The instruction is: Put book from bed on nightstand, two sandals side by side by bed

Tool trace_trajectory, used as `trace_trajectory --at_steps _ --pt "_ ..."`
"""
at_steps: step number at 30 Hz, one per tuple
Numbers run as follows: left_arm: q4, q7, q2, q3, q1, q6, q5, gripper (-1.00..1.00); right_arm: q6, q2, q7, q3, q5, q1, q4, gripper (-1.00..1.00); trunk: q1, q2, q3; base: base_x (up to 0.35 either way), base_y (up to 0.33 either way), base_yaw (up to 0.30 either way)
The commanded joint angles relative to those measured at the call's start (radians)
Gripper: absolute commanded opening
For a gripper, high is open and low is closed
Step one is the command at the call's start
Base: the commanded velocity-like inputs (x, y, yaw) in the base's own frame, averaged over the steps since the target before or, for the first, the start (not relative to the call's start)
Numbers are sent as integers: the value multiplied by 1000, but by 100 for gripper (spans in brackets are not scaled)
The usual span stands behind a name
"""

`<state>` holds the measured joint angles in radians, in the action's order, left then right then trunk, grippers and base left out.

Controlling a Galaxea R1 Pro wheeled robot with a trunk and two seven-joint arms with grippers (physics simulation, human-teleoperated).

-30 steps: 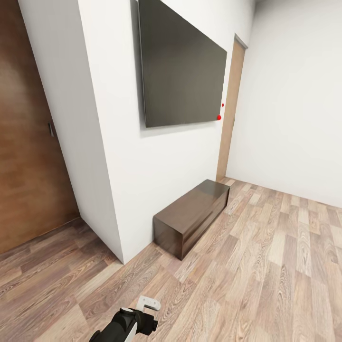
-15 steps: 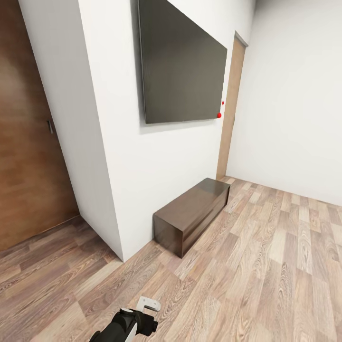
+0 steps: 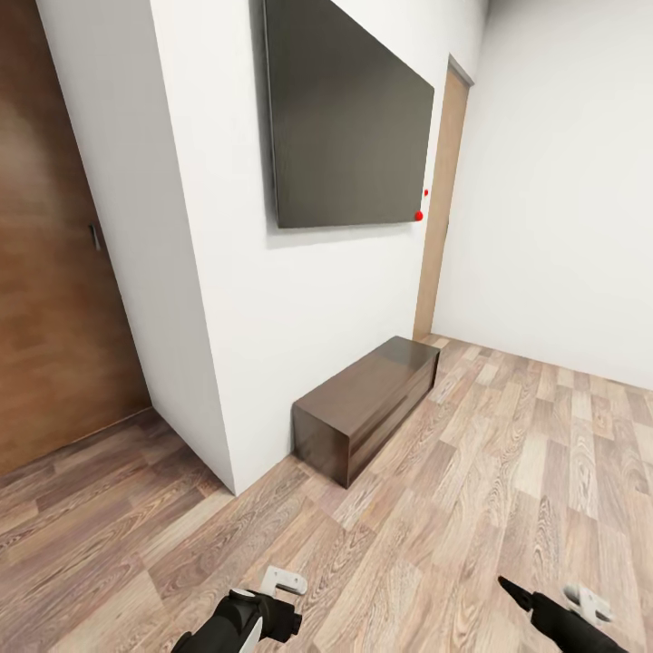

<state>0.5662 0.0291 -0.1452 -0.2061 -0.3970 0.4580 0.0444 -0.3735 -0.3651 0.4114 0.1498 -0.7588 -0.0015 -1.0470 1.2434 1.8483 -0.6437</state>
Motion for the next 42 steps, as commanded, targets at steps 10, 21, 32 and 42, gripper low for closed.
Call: trace_trajectory --at_steps 10,21,32,42 --pt "1 5 -2 -1 0 5 2 100 -226 -6 -8 271 -118 0 -97 100 38 71 -32 0 0 0" --pt "1 4 -2 -1 0 5 0 100 -478 -7 -11 297 -356 0 -91 100 81 148 -67 0 0 0" --pt "1 4 -2 -1 0 5 1 100 -491 -4 -12 296 -373 0 -87 100 123 225 -101 0 0 0" --pt "3 3 -1 0 0 5 2 100 -492 -3 -13 297 -373 0 -86 100 161 295 -133 0 0 0"
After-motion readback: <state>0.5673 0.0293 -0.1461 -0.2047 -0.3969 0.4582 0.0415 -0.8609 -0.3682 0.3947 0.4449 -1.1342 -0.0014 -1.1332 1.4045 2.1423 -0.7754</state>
